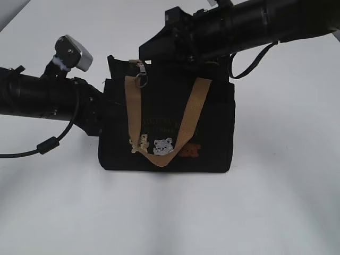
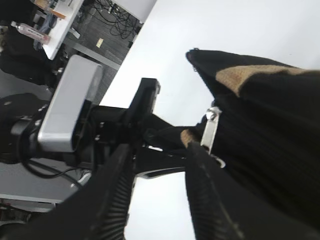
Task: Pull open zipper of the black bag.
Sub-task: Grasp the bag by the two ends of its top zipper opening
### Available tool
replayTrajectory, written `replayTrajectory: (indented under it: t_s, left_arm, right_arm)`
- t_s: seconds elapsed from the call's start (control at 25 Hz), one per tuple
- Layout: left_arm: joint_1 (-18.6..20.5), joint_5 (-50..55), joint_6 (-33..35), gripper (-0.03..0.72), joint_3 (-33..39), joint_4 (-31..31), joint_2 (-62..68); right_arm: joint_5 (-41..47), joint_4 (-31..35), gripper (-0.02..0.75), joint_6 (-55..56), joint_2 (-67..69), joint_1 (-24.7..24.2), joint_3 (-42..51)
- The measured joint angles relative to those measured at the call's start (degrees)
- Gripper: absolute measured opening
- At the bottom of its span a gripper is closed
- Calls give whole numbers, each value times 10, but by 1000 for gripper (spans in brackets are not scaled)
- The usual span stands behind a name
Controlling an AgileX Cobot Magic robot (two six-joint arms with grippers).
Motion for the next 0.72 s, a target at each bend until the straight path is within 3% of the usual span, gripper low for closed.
replayTrajectory:
  t_s: [0.32,0.72]
  left_arm:
    - [0,2,0,65,0,0,0]
    - [0,1,0,65,0,0,1]
  right_arm:
    - [-39,-24,289,21,66,18,-57]
    - [-91,-48,289,47,77,40,-63]
